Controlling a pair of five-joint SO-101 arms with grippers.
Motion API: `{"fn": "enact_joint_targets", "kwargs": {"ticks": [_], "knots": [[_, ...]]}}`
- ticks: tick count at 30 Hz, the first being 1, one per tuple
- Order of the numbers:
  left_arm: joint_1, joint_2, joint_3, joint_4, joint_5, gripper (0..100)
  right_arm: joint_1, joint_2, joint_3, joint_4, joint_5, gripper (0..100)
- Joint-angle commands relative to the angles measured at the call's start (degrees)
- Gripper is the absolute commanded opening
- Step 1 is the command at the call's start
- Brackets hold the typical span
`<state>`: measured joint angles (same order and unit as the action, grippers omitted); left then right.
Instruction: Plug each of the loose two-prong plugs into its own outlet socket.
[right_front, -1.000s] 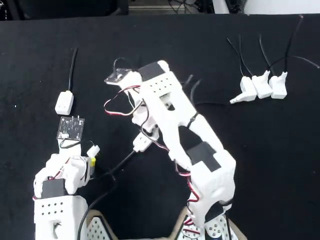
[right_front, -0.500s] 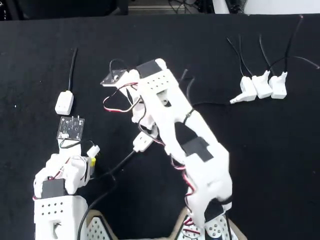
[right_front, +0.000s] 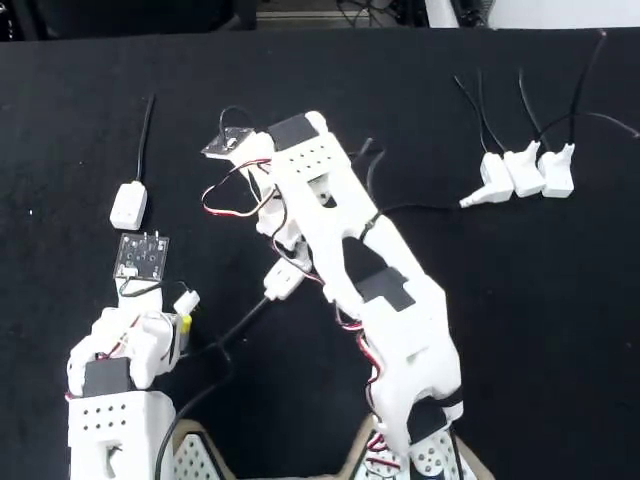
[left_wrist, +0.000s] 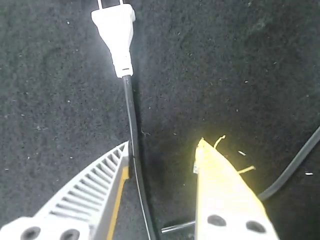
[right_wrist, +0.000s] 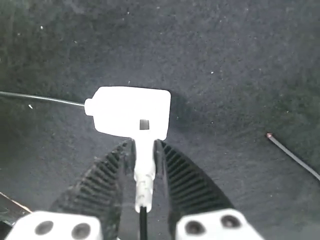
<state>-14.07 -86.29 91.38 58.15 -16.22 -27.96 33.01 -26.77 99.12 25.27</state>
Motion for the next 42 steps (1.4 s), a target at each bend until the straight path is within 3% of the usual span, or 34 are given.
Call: {"fn": "enact_joint_targets", "kwargs": {"ticks": [1, 22, 31, 42], "knots": [[-0.6, -0.4, -0.3, 0.3, 0.5, 22, 0.6, -1.4, -3.1, 1.8, -0.4, 1.1], [-0.6, -0.4, -0.3, 0.3, 0.5, 22, 0.7, 3.5, -6.7, 1.8, -0.7, 1.0], [-0.6, -0.4, -0.3, 0.3, 0.5, 22, 4.4, 3.5, -6.1, 2.1, -0.9, 1.0], [-0.6, -0.4, -0.3, 0.3, 0.5, 22, 1.8, 3.4, -3.6, 2.1, -4.5, 1.0]]}}
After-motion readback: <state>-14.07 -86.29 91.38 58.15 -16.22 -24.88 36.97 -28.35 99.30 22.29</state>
